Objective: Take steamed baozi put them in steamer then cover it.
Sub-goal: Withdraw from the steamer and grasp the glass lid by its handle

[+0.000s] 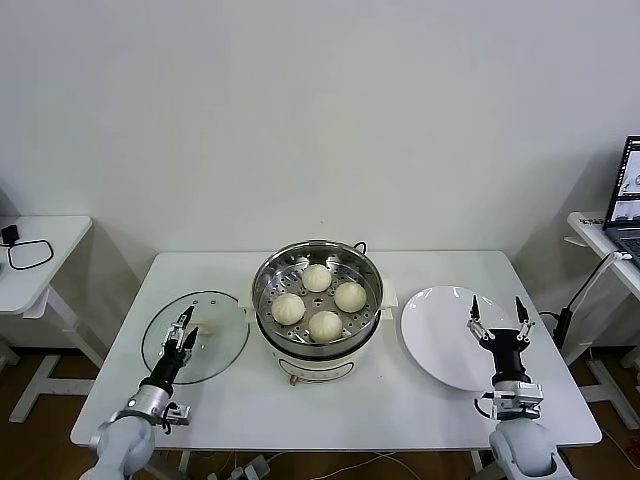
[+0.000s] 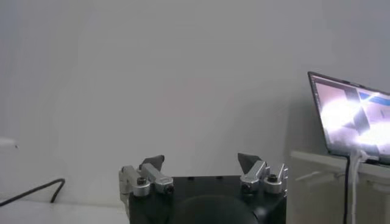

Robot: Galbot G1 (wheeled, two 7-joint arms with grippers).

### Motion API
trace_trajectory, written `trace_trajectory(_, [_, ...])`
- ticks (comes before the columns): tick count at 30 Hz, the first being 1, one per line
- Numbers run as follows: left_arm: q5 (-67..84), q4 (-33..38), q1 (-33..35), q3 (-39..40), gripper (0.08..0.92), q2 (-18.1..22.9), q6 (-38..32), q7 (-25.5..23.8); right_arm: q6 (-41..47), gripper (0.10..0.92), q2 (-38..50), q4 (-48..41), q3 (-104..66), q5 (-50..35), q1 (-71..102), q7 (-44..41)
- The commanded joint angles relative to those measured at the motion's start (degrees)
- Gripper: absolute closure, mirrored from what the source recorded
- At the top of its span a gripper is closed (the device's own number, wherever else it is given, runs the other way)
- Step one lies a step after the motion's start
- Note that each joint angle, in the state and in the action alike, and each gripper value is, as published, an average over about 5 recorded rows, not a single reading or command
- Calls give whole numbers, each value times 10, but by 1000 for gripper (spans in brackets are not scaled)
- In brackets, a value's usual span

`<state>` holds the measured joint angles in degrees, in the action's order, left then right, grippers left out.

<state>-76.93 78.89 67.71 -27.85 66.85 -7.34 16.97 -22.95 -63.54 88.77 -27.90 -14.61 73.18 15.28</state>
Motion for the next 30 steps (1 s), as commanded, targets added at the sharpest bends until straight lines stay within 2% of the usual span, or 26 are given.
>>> trace_trajectory(1, [-18, -51, -49, 10, 177, 5, 21, -4, -4, 203, -10, 1, -13, 10, 18, -2])
trace_trajectory(16, [-18, -86, -90, 22, 177, 17, 29, -8, -3, 203, -19, 0, -14, 13, 17, -2])
trace_trajectory(19, [-17, -89, -91, 22, 203, 16, 30, -12, -3, 203, -19, 0, -14, 13, 16, -1])
trace_trajectory(30, [20, -77, -77, 25, 510, 21, 36, -20, -1, 203, -20, -2, -8, 13, 7, -1])
